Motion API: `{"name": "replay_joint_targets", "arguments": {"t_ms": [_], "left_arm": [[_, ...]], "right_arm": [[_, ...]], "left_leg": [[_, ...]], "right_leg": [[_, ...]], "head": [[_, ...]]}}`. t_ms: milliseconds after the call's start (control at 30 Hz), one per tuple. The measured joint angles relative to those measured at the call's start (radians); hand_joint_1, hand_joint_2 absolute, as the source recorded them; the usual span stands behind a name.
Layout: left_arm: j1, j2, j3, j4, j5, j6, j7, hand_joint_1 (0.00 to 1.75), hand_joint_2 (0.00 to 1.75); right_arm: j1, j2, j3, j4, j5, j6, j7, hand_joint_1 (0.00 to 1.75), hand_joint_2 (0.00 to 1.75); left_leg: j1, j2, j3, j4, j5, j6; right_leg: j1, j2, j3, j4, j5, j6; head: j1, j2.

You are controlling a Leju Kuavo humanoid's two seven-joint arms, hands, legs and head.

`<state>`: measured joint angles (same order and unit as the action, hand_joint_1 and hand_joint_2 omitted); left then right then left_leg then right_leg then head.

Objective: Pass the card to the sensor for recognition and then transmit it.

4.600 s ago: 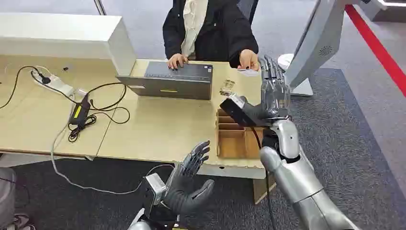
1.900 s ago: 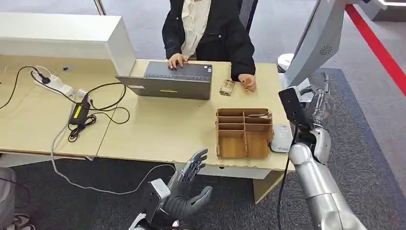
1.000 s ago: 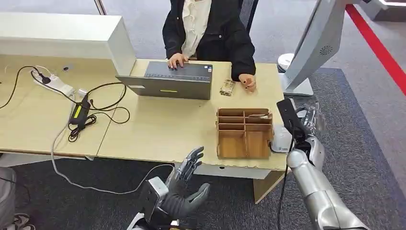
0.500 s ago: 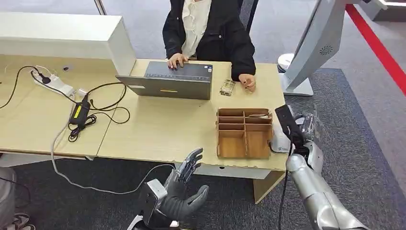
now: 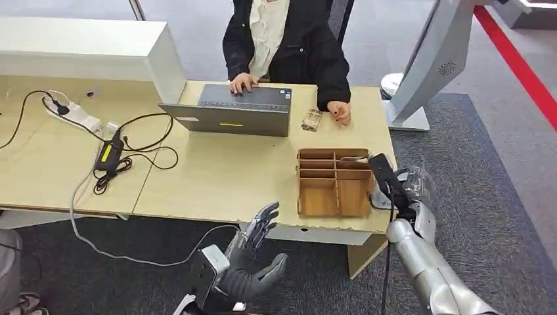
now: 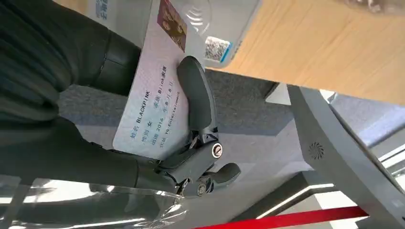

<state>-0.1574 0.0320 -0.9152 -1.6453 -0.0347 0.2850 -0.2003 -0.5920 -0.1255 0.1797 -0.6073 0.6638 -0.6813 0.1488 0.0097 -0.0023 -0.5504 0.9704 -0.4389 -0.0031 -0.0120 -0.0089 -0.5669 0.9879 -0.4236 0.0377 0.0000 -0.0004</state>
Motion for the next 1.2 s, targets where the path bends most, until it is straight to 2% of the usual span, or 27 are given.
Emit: {"name": "replay_joint_targets", "arguments": {"t_ms": [200,767,1200], "left_arm": [[0.0,0.0,0.0,-0.001,0.0,-0.003,0.001,0.0,1.75],[0.001,0.0,0.0,-0.001,0.0,-0.011,0.001,0.0,1.75],[0.001,0.0,0.0,-0.001,0.002,-0.04,-0.006,0.0,1.75]], "right_arm": [[0.023,0.009,0.025,0.018,0.008,0.002,0.019,1.75,1.75],[0.036,0.026,0.058,0.046,-0.002,0.0,0.015,1.75,1.75],[0.026,0.021,0.077,0.043,-0.023,-0.01,0.015,1.75,1.75]], "left_leg": [[0.0,0.0,0.0,0.0,0.0,0.0],[0.0,0.0,0.001,0.0,0.0,0.0],[0.0,0.0,0.001,0.0,0.0,0.0]], "right_leg": [[0.0,0.0,0.0,0.0,0.0,0.0],[0.0,0.0,0.001,0.0,0.0,0.0],[0.0,0.0,0.001,0.0,0.0,0.0]], "head": [[0.0,0.0],[0.0,0.0],[0.0,0.0]]}}
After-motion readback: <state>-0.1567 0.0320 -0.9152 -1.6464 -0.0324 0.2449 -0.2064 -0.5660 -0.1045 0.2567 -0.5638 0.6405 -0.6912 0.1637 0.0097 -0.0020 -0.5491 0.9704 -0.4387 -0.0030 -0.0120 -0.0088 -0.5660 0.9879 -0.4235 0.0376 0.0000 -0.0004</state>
